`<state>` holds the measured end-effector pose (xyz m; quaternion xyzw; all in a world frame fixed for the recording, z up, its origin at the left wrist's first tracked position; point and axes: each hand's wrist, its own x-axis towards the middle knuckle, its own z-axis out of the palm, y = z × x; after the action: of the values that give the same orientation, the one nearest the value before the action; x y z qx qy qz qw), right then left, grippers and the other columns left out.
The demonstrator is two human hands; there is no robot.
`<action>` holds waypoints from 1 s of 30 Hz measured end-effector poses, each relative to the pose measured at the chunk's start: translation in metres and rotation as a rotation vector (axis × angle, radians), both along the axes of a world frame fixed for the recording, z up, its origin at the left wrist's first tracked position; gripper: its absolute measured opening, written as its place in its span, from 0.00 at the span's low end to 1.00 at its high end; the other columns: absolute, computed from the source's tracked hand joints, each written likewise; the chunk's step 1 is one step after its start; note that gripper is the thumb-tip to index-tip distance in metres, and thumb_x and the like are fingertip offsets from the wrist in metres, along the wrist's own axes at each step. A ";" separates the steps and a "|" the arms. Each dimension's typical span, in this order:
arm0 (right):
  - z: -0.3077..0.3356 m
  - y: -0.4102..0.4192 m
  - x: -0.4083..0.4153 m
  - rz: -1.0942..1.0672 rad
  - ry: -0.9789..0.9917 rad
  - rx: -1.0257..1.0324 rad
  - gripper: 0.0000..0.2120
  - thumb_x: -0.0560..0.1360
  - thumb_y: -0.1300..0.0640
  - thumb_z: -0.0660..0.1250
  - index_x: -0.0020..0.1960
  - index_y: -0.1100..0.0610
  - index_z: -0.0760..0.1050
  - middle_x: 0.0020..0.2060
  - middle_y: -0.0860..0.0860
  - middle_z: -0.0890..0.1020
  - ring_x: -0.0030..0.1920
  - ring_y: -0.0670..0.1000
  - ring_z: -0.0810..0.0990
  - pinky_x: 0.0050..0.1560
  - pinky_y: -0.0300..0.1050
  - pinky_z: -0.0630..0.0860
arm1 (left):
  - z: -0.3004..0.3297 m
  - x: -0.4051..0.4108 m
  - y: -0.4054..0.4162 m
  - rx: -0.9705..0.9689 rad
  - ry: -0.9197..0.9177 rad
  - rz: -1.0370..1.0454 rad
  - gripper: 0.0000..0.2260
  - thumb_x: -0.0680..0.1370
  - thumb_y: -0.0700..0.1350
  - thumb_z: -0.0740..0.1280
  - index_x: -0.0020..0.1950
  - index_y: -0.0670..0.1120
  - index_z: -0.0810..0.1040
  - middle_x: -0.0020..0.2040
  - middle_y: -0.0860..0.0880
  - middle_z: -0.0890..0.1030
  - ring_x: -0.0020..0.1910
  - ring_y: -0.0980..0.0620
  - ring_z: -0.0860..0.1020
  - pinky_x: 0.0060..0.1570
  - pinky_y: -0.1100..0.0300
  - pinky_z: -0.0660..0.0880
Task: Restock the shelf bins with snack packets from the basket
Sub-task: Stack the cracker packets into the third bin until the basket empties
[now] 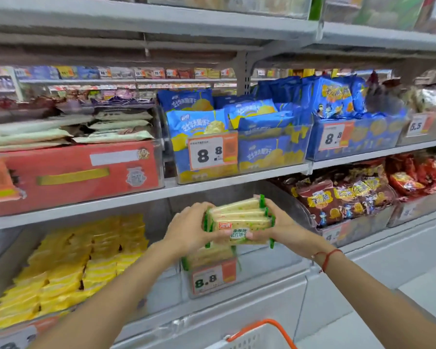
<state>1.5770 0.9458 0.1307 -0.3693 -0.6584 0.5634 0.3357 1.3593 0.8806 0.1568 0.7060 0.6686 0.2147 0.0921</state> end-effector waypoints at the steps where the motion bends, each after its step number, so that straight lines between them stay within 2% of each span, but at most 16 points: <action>1: -0.002 0.017 -0.001 -0.010 -0.004 0.004 0.41 0.64 0.70 0.76 0.70 0.51 0.62 0.59 0.53 0.79 0.56 0.49 0.81 0.55 0.45 0.79 | 0.000 -0.001 0.019 0.006 0.054 0.001 0.30 0.65 0.71 0.68 0.61 0.55 0.73 0.55 0.55 0.78 0.54 0.52 0.76 0.53 0.53 0.73; 4: -0.012 0.059 -0.007 -0.109 -0.038 0.036 0.37 0.63 0.72 0.76 0.66 0.55 0.64 0.54 0.52 0.79 0.52 0.48 0.81 0.54 0.44 0.78 | -0.010 -0.003 0.075 -0.101 0.109 -0.010 0.35 0.67 0.70 0.67 0.67 0.52 0.69 0.64 0.51 0.75 0.61 0.49 0.74 0.59 0.56 0.71; 6: -0.024 0.088 -0.014 -0.188 -0.133 0.116 0.38 0.63 0.71 0.77 0.67 0.60 0.62 0.58 0.56 0.77 0.56 0.52 0.79 0.56 0.45 0.77 | -0.022 -0.001 0.115 -0.137 0.152 -0.019 0.35 0.71 0.65 0.69 0.72 0.51 0.64 0.71 0.49 0.68 0.68 0.47 0.67 0.62 0.59 0.64; 9: -0.039 0.129 -0.026 -0.267 -0.325 0.281 0.44 0.63 0.65 0.79 0.72 0.65 0.57 0.63 0.58 0.73 0.61 0.54 0.75 0.57 0.44 0.75 | -0.039 -0.003 0.159 -0.036 0.378 0.010 0.33 0.72 0.64 0.67 0.72 0.50 0.64 0.73 0.48 0.66 0.70 0.47 0.64 0.62 0.58 0.61; 12: -0.045 0.156 -0.034 -0.313 -0.666 0.411 0.54 0.65 0.52 0.78 0.77 0.57 0.44 0.66 0.56 0.72 0.65 0.59 0.73 0.62 0.51 0.73 | -0.057 -0.006 0.191 -0.032 0.391 0.025 0.35 0.73 0.63 0.67 0.73 0.48 0.60 0.74 0.44 0.63 0.72 0.43 0.61 0.66 0.54 0.58; 14: -0.048 0.171 -0.038 -0.323 -0.897 0.492 0.56 0.67 0.48 0.77 0.77 0.53 0.38 0.66 0.57 0.73 0.64 0.60 0.73 0.60 0.51 0.73 | -0.066 -0.003 0.209 -0.004 0.414 0.042 0.31 0.72 0.64 0.67 0.67 0.46 0.66 0.68 0.41 0.70 0.67 0.41 0.67 0.60 0.54 0.62; 15: -0.050 0.176 -0.040 -0.318 -0.990 0.543 0.55 0.67 0.48 0.76 0.77 0.53 0.38 0.65 0.58 0.73 0.65 0.61 0.73 0.59 0.51 0.73 | -0.070 0.000 0.216 -0.004 0.429 0.043 0.29 0.73 0.63 0.67 0.64 0.46 0.69 0.65 0.41 0.72 0.64 0.41 0.69 0.58 0.53 0.63; 17: -0.057 0.187 -0.046 -0.271 -1.106 0.594 0.51 0.68 0.50 0.76 0.76 0.50 0.43 0.65 0.58 0.73 0.66 0.61 0.71 0.59 0.50 0.72 | -0.084 0.004 0.226 -0.060 0.430 0.037 0.27 0.73 0.63 0.67 0.63 0.44 0.70 0.64 0.40 0.73 0.64 0.40 0.69 0.60 0.53 0.63; 21: -0.071 0.209 -0.056 -0.138 -1.091 0.558 0.43 0.65 0.54 0.78 0.72 0.48 0.58 0.67 0.55 0.72 0.65 0.59 0.72 0.58 0.49 0.72 | -0.109 0.000 0.235 -0.096 0.434 0.084 0.28 0.72 0.65 0.67 0.62 0.47 0.74 0.62 0.42 0.76 0.62 0.43 0.71 0.61 0.53 0.67; 24: -0.084 0.218 -0.055 -0.143 -1.023 0.534 0.38 0.67 0.54 0.75 0.72 0.47 0.61 0.70 0.55 0.66 0.71 0.59 0.62 0.67 0.51 0.65 | -0.104 -0.004 0.239 -0.115 0.394 0.135 0.31 0.70 0.67 0.68 0.66 0.48 0.75 0.68 0.44 0.71 0.69 0.43 0.66 0.65 0.52 0.66; 26: -0.089 0.216 -0.053 -0.156 -1.032 0.524 0.40 0.68 0.53 0.74 0.74 0.46 0.57 0.72 0.56 0.58 0.74 0.60 0.53 0.71 0.54 0.57 | -0.100 -0.004 0.239 -0.142 0.319 0.142 0.34 0.71 0.63 0.70 0.72 0.48 0.70 0.73 0.44 0.66 0.72 0.43 0.61 0.68 0.50 0.64; 27: -0.089 0.215 -0.052 -0.186 -1.037 0.564 0.41 0.68 0.53 0.74 0.75 0.46 0.55 0.73 0.56 0.56 0.74 0.60 0.51 0.71 0.55 0.56 | -0.099 -0.003 0.240 -0.131 0.303 0.128 0.34 0.72 0.60 0.70 0.74 0.49 0.67 0.73 0.45 0.66 0.72 0.43 0.62 0.69 0.50 0.64; 30: -0.089 0.211 -0.055 -0.255 -1.004 0.719 0.40 0.67 0.57 0.74 0.73 0.47 0.58 0.69 0.55 0.58 0.71 0.60 0.58 0.65 0.56 0.65 | -0.100 -0.006 0.239 -0.067 0.262 0.071 0.28 0.74 0.48 0.70 0.73 0.54 0.66 0.72 0.46 0.69 0.70 0.44 0.66 0.67 0.52 0.67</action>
<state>1.5221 1.1566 0.0413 -0.5284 -0.8348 0.0202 0.1536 1.3536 1.1200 0.0571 0.7003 0.7064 0.1012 0.0199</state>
